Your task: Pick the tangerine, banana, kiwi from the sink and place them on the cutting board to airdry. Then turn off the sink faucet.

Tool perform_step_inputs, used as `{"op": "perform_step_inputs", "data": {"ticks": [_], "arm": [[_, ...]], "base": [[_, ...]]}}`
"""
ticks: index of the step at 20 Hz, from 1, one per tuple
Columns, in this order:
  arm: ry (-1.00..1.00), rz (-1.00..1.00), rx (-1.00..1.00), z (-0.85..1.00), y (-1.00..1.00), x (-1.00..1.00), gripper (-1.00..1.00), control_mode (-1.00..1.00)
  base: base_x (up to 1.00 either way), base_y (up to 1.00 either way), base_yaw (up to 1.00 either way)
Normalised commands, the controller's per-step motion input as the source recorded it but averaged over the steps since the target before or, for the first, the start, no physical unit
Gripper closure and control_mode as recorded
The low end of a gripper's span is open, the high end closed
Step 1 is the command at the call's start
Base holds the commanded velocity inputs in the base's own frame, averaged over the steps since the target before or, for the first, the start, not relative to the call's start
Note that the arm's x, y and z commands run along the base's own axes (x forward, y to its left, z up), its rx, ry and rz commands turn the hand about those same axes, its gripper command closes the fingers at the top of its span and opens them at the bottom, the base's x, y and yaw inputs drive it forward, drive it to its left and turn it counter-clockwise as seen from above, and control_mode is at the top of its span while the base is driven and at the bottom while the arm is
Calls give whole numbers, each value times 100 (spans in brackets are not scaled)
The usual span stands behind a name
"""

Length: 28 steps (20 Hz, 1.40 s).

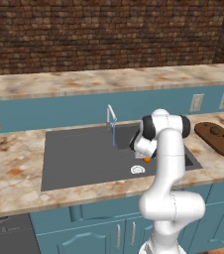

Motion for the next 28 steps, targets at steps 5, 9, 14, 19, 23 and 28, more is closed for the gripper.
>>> {"op": "perform_step_inputs", "data": {"ticks": [5, 9, 14, 19, 23, 28], "arm": [[0, 0, 0, -25, 0, 12, -100, -100], [0, 0, 0, -13, 0, 3, 100, -100], [-2, 0, 0, 5, 0, 0, 100, -100], [0, 0, 0, 25, 0, 0, 100, -100], [-1, -1, 0, 46, 0, -1, 100, -100], [0, 0, 0, 60, 0, -3, 100, -100]], "base": [[0, 0, 0], [0, 0, 0], [0, 0, 0], [0, 0, 0], [0, 0, 0], [0, 0, 0]]}}
